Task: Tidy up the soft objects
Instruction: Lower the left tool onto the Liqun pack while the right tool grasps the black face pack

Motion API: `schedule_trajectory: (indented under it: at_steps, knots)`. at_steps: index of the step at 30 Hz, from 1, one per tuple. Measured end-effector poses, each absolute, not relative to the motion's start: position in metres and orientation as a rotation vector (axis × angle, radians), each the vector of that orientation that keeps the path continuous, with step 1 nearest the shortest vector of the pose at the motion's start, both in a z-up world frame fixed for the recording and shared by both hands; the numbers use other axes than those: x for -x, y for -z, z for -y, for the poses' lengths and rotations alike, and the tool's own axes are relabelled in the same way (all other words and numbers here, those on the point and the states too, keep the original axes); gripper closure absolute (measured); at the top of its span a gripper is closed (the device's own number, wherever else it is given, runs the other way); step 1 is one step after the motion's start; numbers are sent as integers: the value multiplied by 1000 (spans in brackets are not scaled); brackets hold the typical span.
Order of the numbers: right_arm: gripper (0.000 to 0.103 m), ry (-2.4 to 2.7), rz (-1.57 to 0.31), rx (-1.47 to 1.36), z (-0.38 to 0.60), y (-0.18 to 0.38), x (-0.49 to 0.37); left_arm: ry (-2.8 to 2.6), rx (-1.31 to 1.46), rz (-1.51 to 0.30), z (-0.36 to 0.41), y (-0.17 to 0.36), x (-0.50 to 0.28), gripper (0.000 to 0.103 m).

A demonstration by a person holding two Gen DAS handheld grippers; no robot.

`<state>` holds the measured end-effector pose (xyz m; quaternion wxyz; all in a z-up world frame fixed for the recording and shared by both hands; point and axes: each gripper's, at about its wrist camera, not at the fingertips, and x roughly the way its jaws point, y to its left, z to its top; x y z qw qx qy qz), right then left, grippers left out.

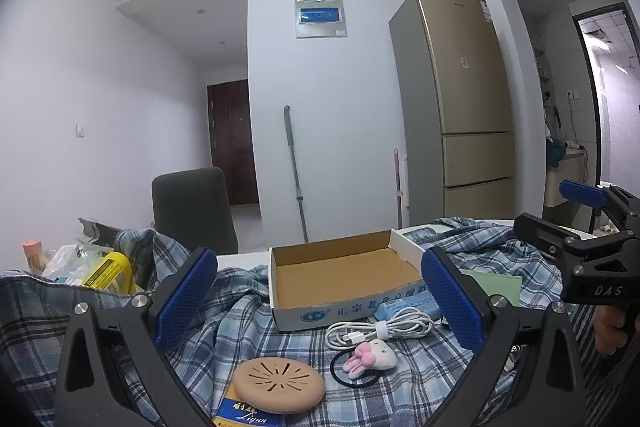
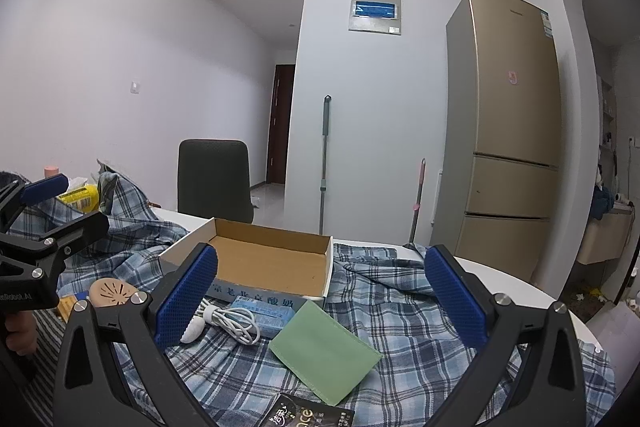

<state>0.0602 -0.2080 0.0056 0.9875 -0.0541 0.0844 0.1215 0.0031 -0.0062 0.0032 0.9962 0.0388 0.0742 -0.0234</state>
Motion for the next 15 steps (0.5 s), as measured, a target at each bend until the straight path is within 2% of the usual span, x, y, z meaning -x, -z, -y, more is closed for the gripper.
schedule_trajectory:
  at_steps: [15]
  knots:
    - [0, -264, -349, 39, 224, -38, -63, 61, -39, -365, 1, -41, 9, 0]
